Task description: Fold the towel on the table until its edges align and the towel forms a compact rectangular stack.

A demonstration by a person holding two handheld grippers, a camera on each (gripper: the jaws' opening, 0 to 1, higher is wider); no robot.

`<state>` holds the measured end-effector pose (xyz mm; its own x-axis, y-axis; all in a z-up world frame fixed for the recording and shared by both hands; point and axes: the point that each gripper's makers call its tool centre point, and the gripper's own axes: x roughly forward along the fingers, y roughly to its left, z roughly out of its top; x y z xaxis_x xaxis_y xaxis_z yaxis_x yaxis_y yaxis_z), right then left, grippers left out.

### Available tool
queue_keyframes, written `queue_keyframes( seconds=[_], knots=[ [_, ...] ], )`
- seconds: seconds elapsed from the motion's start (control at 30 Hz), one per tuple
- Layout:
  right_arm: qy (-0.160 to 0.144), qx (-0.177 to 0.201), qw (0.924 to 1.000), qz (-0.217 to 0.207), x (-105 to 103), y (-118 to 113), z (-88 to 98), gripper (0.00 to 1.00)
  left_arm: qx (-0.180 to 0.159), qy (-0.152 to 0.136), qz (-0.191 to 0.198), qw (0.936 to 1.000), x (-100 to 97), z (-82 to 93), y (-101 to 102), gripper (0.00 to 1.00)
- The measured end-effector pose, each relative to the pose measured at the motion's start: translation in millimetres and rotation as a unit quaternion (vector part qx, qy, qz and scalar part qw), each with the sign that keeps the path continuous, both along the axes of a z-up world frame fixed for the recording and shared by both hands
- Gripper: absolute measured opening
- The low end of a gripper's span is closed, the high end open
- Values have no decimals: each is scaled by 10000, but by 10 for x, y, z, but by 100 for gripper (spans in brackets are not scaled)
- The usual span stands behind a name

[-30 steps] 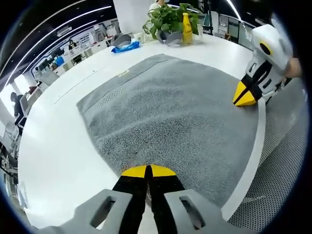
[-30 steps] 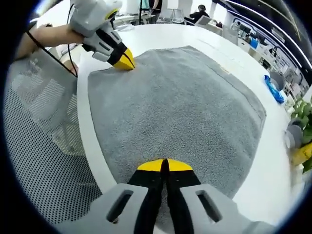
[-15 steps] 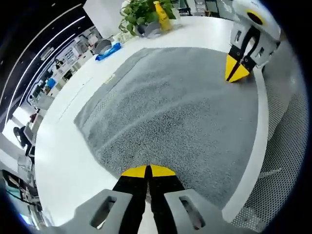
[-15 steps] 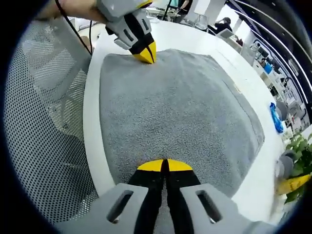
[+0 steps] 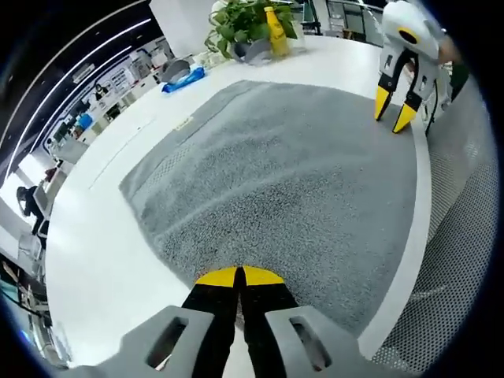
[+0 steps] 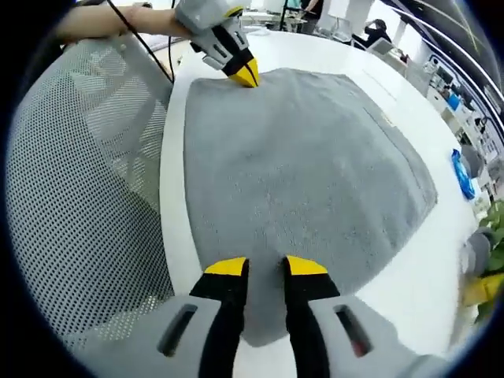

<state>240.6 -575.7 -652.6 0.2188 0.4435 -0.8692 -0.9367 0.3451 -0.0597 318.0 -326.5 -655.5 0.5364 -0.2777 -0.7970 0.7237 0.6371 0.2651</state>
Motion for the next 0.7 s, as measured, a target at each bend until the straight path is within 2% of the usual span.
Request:
queue_keyframes(
  seconds=[0.1,0.17,0.27,0.3,0.37,0.4,0.43,0.47,0.53,0.6,0.63,0.7],
  knots=[
    [77,99,9999,-49,-143,-141,-6,12,-23,89,-83,9999,-22,2,2,1],
    [73,144,9998,-99,-190,-183,-15,13,-48,81,-204,9997,-22,4,4,1],
    [152,281,9993,-167,-265,-185,-28,11,-255,270,31,9993,-14,7,2,2],
    [152,283,9993,-179,-276,-188,-31,11,-271,278,-36,9992,-21,25,-2,4],
    [110,312,9992,-225,-288,-191,-29,12,-327,384,-313,9982,-111,67,-36,11],
    [115,342,9991,-238,-303,-200,-36,13,-302,567,-463,9969,-209,73,-33,14],
    [133,360,9990,-241,-317,-207,-43,14,-270,615,-547,9962,-255,99,-24,16],
    [171,382,9988,-244,-347,-218,-55,16,-253,538,-832,9948,-310,167,-40,17],
    [144,534,9981,-256,-368,-203,-34,19,-276,561,-983,9932,-409,244,-30,17],
    [101,514,9981,-318,-375,-235,-40,18,-374,724,-1308,9880,-560,297,-60,17],
    [50,466,9984,-330,-371,-257,-44,17,-376,941,-1353,9856,-662,289,-51,17],
    [-118,341,9987,-364,-339,-315,-44,14,-226,989,-1582,9822,-749,277,-33,17]
  ],
)
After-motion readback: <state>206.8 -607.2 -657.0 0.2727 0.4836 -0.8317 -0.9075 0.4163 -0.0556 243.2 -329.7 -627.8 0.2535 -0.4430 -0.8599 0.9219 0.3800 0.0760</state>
